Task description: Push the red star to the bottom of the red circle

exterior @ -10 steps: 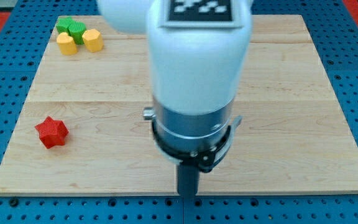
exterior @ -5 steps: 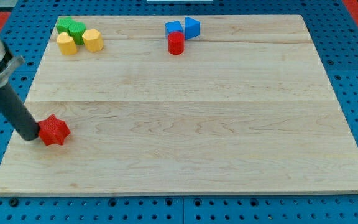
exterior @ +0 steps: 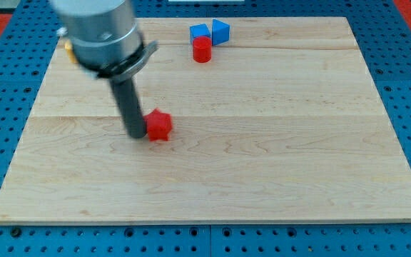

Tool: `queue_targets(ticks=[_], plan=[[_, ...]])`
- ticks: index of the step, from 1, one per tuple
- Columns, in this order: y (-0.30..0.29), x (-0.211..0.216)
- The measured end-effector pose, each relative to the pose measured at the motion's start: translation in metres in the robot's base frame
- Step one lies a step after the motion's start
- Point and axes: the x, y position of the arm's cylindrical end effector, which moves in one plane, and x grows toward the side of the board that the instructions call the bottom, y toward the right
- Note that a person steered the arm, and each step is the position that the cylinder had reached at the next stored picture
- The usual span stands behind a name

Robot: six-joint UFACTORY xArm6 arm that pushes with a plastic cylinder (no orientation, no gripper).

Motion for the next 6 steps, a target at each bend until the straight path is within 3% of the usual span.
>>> queue_targets(ticks=[1,2,5,6], plan=[[0.027,-0.029],[0.004,-0.014],[0.101,0.0],[0.091,-0.032]])
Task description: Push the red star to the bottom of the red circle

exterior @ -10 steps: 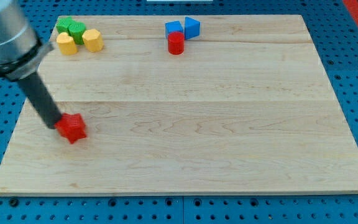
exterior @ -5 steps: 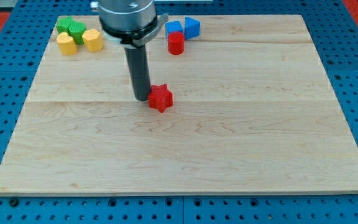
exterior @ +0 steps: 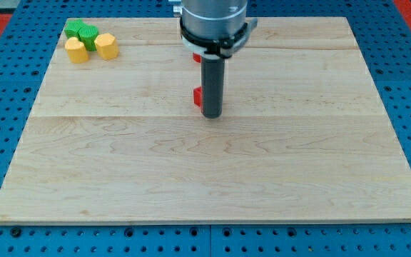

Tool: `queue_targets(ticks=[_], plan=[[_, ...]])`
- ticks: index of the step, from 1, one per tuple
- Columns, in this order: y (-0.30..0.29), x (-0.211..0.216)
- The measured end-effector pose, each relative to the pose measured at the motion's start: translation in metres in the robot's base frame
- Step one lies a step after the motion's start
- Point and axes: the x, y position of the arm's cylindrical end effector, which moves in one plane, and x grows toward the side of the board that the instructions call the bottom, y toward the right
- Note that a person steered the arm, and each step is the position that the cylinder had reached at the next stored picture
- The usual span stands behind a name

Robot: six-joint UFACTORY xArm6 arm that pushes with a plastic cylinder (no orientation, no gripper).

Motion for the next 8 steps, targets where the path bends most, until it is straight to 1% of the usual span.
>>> queue_targets(ticks=[1,2,3,4,5,6,7,8], plan=[[-0.04,-0.038],[-0.071,-0.055],[-0.056,-0.079],[-0.054,-0.102],[-0.063,-0.072],[-0.057,-0.026],[-0.044,-0.026],[-0.023,-0.086]])
